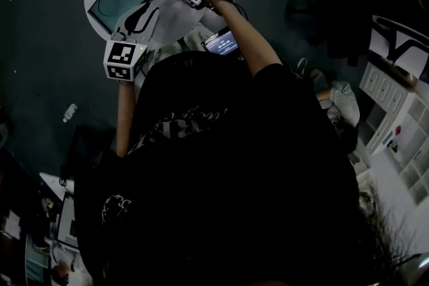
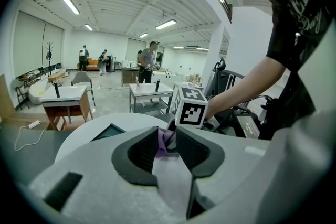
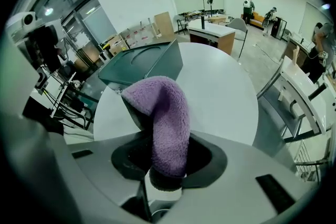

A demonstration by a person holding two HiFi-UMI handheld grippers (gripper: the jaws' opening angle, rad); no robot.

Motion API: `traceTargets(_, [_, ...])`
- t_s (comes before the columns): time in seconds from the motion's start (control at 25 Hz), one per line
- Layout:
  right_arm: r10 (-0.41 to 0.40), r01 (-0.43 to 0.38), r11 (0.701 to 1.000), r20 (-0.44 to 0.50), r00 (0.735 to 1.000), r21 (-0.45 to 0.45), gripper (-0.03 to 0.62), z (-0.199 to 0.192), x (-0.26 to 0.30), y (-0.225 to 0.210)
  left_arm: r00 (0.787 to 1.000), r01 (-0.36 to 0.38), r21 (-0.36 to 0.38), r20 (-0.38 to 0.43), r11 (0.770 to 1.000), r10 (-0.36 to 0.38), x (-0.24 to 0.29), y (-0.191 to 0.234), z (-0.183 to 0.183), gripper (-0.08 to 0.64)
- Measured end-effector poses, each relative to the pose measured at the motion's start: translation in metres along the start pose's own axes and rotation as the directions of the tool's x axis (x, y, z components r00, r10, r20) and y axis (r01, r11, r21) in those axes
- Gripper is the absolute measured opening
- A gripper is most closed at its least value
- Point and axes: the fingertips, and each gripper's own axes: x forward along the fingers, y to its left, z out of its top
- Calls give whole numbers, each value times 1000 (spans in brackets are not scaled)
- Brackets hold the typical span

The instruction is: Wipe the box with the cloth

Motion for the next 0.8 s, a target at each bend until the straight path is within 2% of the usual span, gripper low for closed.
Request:
traceTargets(0.16, [-6, 4, 1000, -50, 999, -30, 107, -2, -6, -3, 1000, -4, 2, -7, 1000, 4, 5, -4, 5, 100])
traceTargets(0.28, [13, -16, 995, -32, 999, -93, 107, 11, 0, -6, 1000, -24, -13, -9, 1000, 24, 5, 5, 2, 100])
traceTargets(0.4, [15, -19, 991, -34, 999, -129, 107, 23, 3, -15, 998, -62, -39, -2, 997, 62, 1, 16, 0, 100])
traceTargets(0.56, [-26, 14, 990, -82, 996, -141, 107, 32, 4, -32, 993, -115, -74, 4, 991, 116, -11, 29, -4, 100])
traceTargets(0.68, [-10, -1, 985, -58, 998, -175, 107, 52, 12, -34, 988, -156, -107, 7, 982, 157, -21, 36, -11, 100])
traceTargets(0.8, [-28, 13, 980, -72, 997, -197, 107, 65, 15, -40, 981, -193, -143, 6, 971, 195, -33, 41, -20, 100])
